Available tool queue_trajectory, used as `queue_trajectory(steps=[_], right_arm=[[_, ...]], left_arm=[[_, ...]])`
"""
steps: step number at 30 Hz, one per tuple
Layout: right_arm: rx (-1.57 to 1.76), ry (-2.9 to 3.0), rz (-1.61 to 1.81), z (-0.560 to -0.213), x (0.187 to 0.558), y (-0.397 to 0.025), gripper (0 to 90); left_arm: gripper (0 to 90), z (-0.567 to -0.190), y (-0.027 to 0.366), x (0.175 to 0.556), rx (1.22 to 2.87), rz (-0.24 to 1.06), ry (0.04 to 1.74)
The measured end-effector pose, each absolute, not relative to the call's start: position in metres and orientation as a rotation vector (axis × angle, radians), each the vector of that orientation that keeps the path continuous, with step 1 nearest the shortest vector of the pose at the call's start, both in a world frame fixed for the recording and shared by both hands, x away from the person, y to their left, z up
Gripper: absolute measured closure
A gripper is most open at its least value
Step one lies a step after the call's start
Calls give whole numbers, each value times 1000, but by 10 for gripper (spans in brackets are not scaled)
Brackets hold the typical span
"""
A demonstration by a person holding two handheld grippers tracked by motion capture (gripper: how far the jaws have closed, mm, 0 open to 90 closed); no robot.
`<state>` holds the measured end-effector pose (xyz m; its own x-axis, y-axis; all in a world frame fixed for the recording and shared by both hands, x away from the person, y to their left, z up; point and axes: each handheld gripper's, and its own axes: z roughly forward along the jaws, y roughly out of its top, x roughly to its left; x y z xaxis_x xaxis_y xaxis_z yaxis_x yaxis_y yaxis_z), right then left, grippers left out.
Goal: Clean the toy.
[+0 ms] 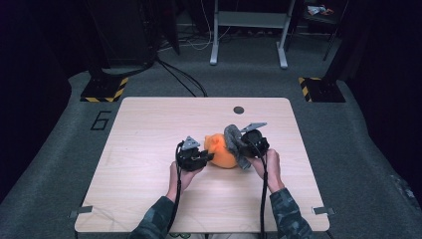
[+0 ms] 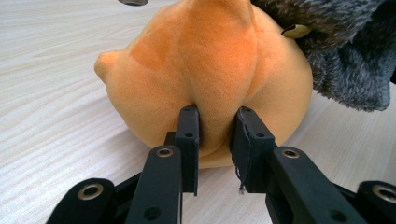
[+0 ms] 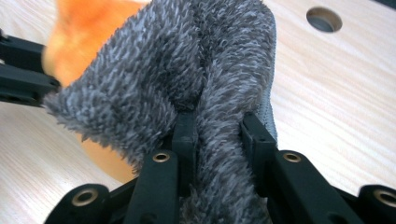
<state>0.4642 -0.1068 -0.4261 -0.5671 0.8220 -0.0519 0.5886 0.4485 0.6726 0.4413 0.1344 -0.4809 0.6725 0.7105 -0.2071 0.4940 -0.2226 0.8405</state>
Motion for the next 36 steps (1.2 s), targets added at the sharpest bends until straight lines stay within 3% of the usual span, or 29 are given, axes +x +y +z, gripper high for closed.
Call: queue_trajectory(steps=[27, 31, 36], right_arm=[[1444, 2402, 709, -493, 492, -137, 707], [1444, 2375, 709, -486, 490, -140, 710], [1418, 2297, 769, -454, 483, -147, 712]], left_arm=[[732, -484, 138, 442, 1873, 268, 961], [733, -484, 139, 442, 1876, 271, 962], [735, -485, 139, 441, 1867, 271, 974]])
